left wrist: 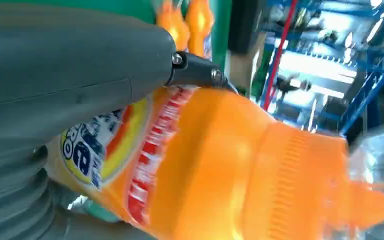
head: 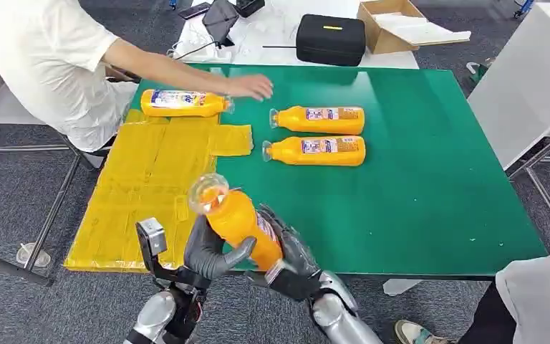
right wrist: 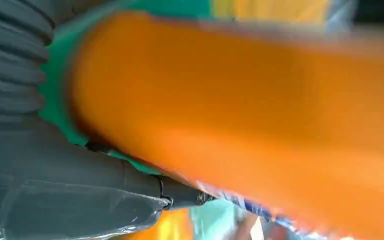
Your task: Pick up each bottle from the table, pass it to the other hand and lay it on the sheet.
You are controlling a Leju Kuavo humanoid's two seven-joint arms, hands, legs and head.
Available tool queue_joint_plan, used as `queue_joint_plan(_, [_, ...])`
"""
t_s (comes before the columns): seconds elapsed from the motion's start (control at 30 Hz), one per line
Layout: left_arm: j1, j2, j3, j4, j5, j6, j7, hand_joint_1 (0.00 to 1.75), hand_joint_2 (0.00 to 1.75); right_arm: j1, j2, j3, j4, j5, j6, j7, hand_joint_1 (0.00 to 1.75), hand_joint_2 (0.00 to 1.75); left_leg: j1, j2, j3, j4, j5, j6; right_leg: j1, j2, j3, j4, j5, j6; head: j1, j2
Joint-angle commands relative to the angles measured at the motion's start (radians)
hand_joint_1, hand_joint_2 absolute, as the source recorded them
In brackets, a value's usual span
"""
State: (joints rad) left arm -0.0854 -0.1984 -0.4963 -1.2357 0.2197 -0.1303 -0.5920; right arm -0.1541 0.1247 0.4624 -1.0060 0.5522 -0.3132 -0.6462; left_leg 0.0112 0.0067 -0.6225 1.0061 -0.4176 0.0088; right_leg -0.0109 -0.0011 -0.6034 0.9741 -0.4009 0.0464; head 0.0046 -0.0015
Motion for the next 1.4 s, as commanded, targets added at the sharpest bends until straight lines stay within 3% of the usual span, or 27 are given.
queue_joint_plan(0.03, [0.091, 0.014, 0.158, -0.219, 0.182, -0.029, 0.085, 1.75, 1.75, 0.151, -0.082, -0.057, -0.19, 0.039, -0.257, -0.028, 0.0, 0.0, 0.0, -0.001, 0.004, 0.0, -0.002, 0.0, 0.0, 0.0, 0.004, 0.0, -0.002, -0.001, 0.0, 0.0])
queue_joint_plan(0.17, [0.083, 0.011, 0.185, -0.204, 0.214, -0.009, 0.088, 1.75, 1.75, 0.169, -0.06, -0.08, -0.22, -0.002, -0.253, -0.052, 0.0, 0.0, 0.0, -0.002, 0.002, 0.001, -0.002, 0.0, 0.0, -0.001, 0.001, 0.0, -0.002, -0.001, 0.0, 0.0])
queue_joint_plan(0.27, [0.059, 0.016, 0.158, -0.189, -0.115, 0.246, -0.031, 1.75, 1.75, 0.181, -0.067, -0.067, -0.248, 0.018, -0.363, -0.052, 0.0, 0.0, 0.0, 0.0, 0.001, 0.0, -0.001, 0.0, 0.0, 0.0, 0.0, 0.0, -0.001, -0.001, -0.001, 0.0])
queue_joint_plan(0.3, [0.043, 0.027, 0.137, -0.169, -0.312, 0.41, -0.042, 1.75, 1.75, 0.192, -0.065, -0.082, -0.3, 0.015, -0.385, -0.052, 0.0, 0.0, 0.0, -0.002, 0.0, 0.0, -0.001, 0.0, 0.0, -0.001, 0.0, 0.0, -0.001, -0.001, 0.0, 0.0])
queue_joint_plan(0.37, [0.008, 0.057, 0.1, -0.102, -0.515, 0.553, -0.037, 1.75, 1.75, 0.216, -0.049, -0.126, -0.39, 0.02, -0.385, -0.052, 0.0, 0.0, 0.0, -0.003, 0.0, 0.001, -0.001, 0.0, 0.0, -0.003, 0.001, 0.001, -0.002, -0.002, 0.0, 0.0])
queue_joint_plan(0.5, [-0.046, 0.084, 0.048, 0.019, -0.716, 0.611, 0.041, 1.75, 1.75, 0.206, -0.06, -0.122, -0.418, -0.017, -0.385, -0.052, 0.0, 0.0, 0.0, -0.002, 0.001, -0.001, 0.0, 0.0, 0.0, -0.002, 0.0, 0.0, -0.001, -0.001, -0.001, 0.0])
queue_joint_plan(0.63, [-0.046, 0.084, 0.048, 0.019, -0.716, 0.611, 0.041, 1.75, 1.75, 0.206, -0.06, -0.122, -0.418, -0.017, -0.385, -0.052, 0.0, 0.0, -0.001, -0.003, 0.001, -0.001, 0.001, 0.001, -0.001, -0.003, 0.001, 0.0, -0.001, -0.001, 0.0, 0.0])
queue_joint_plan(0.73, [-0.14, 0.112, -0.022, 0.197, -1.02, 0.689, 0.168, 1.75, 1.75, 0.167, -0.078, -0.065, -0.392, -0.036, -0.385, -0.052, 0.0, 0.0, 0.0, -0.002, 0.004, -0.001, 0.0, 0.001, 0.0, -0.002, 0.003, -0.001, -0.001, -0.002, -0.001, 0.0])
queue_joint_plan(0.83, [-0.268, 0.117, -0.067, 0.424, -1.157, 0.632, 0.241, 1.75, 1.75, 0.111, -0.083, 0.003, -0.327, -0.046, -0.385, -0.052, 0.0, 0.0, 0.0, -0.003, 0.001, -0.002, 0.002, 0.0, 0.0, -0.003, 0.001, -0.001, 0.001, -0.001, 0.0, 0.0])
queue_joint_plan(1.17, [-0.292, 0.115, -0.07, 0.464, -1.164, 0.586, 0.267, 1.75, 1.75, 0.105, -0.089, 0.023, -0.32, -0.056, -0.385, -0.052, 0.0, 0.0, 0.0, 0.0, 0.003, -0.001, 0.001, 0.0, 0.0, -0.001, 0.002, -0.001, 0.0, -0.002, -0.001, 0.0])
queue_joint_plan(1.2, [-0.329, 0.118, -0.091, 0.519, -1.189, 0.514, 0.297, 1.75, 1.75, 0.092, -0.093, 0.042, -0.302, -0.067, -0.385, -0.052, 0.0, 1.75, 0.0, 0.0, 0.002, -0.001, 0.001, 0.0, 0.0, -0.001, 0.001, -0.001, 0.0, -0.001, -0.001, 0.0])
queue_joint_plan(1.33, [-0.476, 0.139, -0.189, 0.765, -1.276, 0.25, 0.34, 1.71, 1.75, 0.052, -0.106, 0.105, -0.261, -0.116, -0.385, -0.052, 0.0, 1.75, 0.0, -0.001, 0.0, -0.001, 0.002, 0.0, 0.0, -0.002, 0.001, -0.001, 0.001, -0.001, 0.0, 0.0])
queue_joint_plan(1.4, [-0.506, 0.135, -0.173, 0.812, -1.254, 0.198, 0.338, 1.75, 1.75, 0.05, -0.103, 0.108, -0.257, -0.131, -0.385, -0.052, 0.0, 1.75, 0.0, -0.001, 0.0, 0.0, 0.003, 0.0, 0.0, -0.001, 0.0, -0.001, 0.001, -0.001, 0.0, 0.0])
